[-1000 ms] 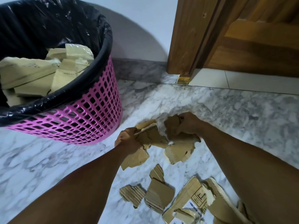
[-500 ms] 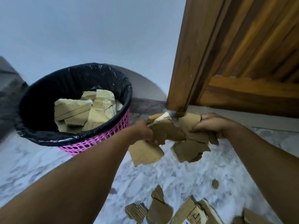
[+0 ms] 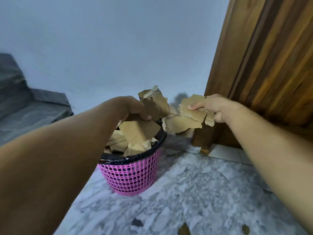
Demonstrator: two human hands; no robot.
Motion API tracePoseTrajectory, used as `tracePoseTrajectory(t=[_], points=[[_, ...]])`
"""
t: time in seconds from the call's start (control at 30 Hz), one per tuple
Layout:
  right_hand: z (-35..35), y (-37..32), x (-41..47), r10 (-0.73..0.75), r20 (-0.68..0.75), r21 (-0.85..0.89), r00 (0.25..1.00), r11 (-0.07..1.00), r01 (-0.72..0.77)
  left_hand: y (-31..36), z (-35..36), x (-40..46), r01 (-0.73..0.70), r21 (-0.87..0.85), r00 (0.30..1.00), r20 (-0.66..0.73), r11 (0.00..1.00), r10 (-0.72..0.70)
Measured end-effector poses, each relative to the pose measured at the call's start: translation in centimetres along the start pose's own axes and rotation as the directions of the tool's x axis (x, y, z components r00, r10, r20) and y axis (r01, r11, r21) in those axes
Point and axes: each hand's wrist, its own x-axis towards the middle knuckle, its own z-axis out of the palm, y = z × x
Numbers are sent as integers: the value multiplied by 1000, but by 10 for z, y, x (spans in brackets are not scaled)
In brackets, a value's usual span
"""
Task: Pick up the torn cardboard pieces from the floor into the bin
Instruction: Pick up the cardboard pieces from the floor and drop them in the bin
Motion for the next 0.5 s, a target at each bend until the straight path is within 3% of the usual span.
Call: tracePoseTrajectory(t=[0.23,0.4,0.5], points=[[116,-16,25,-124,-48,46,991,991,126,-57,-71,11,72,-108,958,-268,992,-99],[159,18,44,-180,-60,-311,982,938,153,-95,-66,25,149,-91,982,-102,985,-158],[153,31,48,-235,-124,-368,964,913,175,-107,-60,36,128,-115,986,-96,985,-139]])
